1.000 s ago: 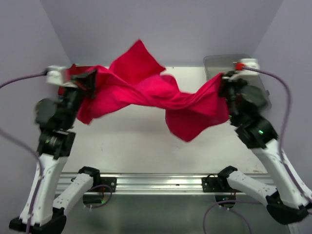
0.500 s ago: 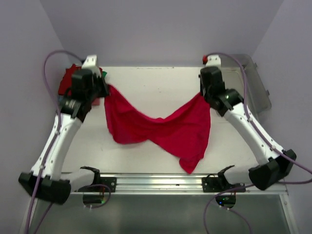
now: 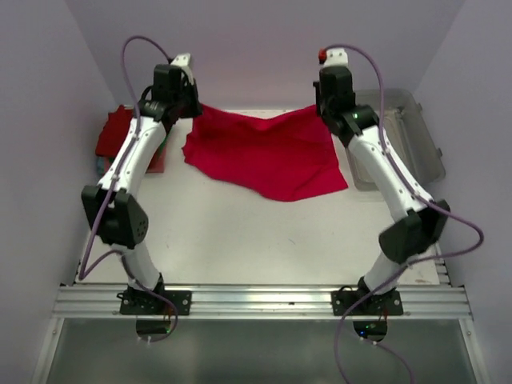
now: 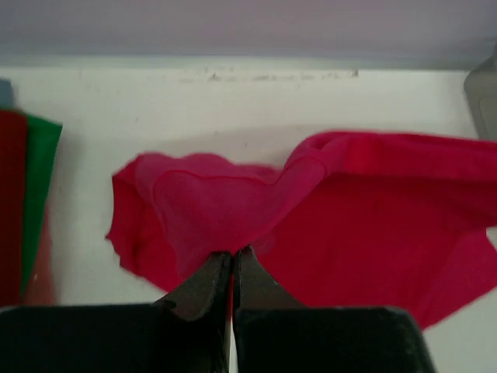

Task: Fold and stack the t-shirts
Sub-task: Flatten the tshirt out

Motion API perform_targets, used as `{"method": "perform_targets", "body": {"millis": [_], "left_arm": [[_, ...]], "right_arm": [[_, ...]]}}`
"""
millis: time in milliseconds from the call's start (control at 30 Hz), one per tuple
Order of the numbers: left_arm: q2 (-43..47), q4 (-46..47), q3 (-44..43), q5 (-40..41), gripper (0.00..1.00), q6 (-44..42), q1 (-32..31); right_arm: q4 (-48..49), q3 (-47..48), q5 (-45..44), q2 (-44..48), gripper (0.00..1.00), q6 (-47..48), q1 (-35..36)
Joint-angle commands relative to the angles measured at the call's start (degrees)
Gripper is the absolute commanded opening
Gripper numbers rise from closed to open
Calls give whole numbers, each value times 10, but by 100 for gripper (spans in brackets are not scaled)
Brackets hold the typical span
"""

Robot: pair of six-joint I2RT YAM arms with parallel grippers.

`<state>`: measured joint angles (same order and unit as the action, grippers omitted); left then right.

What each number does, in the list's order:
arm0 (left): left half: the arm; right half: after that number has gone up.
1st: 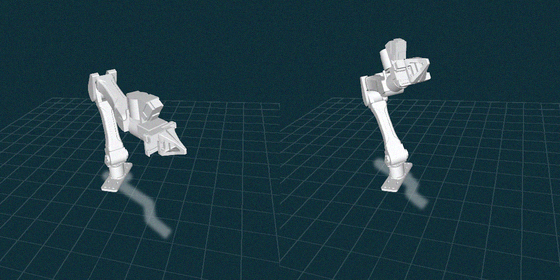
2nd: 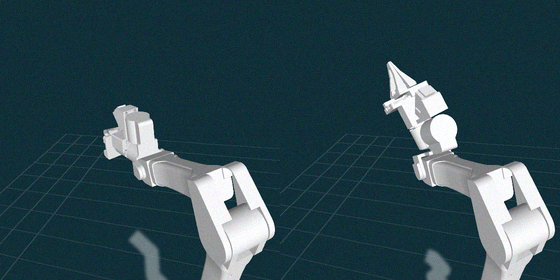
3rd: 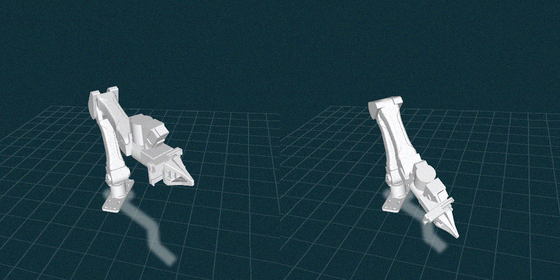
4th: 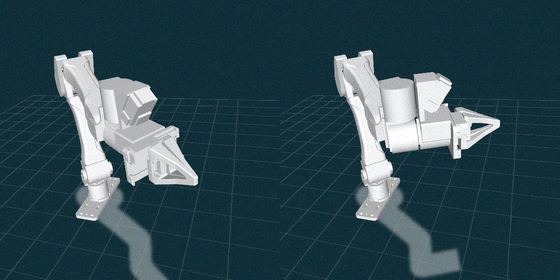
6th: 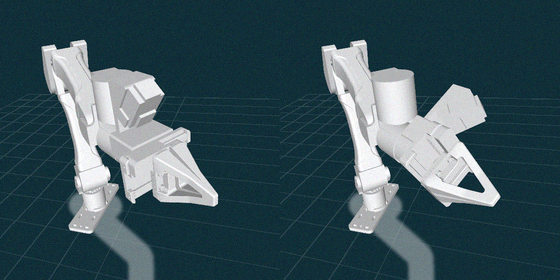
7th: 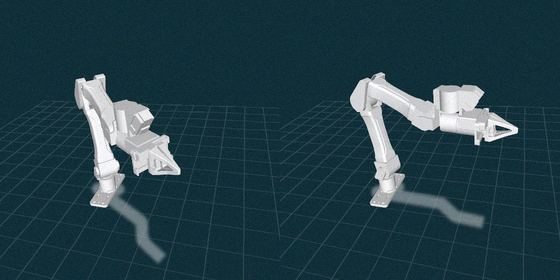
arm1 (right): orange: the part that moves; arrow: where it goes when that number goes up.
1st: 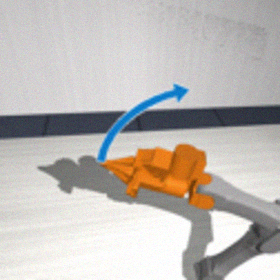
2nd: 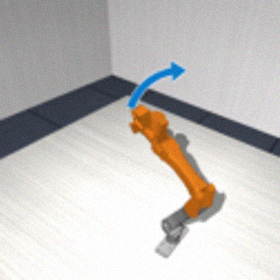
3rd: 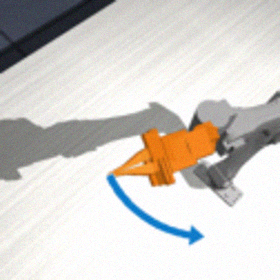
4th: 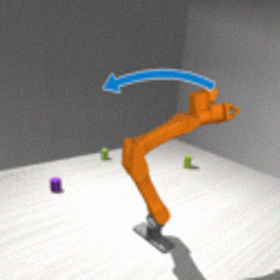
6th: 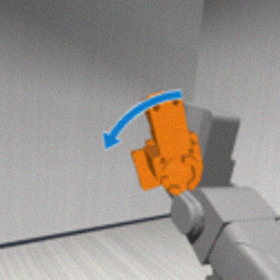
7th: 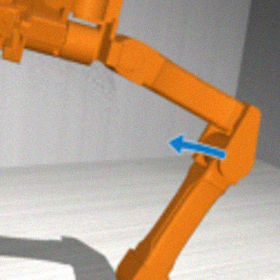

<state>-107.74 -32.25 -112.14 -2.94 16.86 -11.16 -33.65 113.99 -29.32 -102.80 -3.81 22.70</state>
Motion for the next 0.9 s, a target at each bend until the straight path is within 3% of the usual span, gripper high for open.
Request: {"method": "perform_targets", "body": {"millis": [0, 33, 133, 233, 400, 567, 633, 700, 767, 800, 867], "left_arm": [[244, 99, 120, 0, 0, -24, -2], [321, 99, 173, 2, 0, -29, -3], [473, 84, 256, 16, 0, -35, -16], [588, 27, 287, 11, 0, -34, -18], [643, -32, 268, -10, 0, -25, -18], [589, 3, 288, -18, 0, -28, -17], [522, 33, 287, 8, 0, -38, -17], [458, 49, 268, 27, 0, -46, -17], [344, 73, 215, 27, 0, -47, -9], [253, 73, 144, 23, 0, -45, -4], [149, 46, 40, 17, 0, -46, 4]], "right_arm": [[146, -164, -22, 236, 0, 69, 70], [148, -191, -29, 313, 0, 76, 85], [120, -284, -60, 419, 0, 69, 151], [24, -325, -42, 534, 0, 23, 183], [-51, -309, -13, 615, 0, -12, 182], [11, -337, -47, 564, 0, 4, 182], [62, -337, -75, 489, 0, 28, 182], [87, -298, -82, 419, 0, 34, 165], [87, -214, -32, 306, 0, 25, 114], [74, -174, 22, 266, 0, -11, 58], [40, -40, 28, 117, 0, -17, 27]]}}
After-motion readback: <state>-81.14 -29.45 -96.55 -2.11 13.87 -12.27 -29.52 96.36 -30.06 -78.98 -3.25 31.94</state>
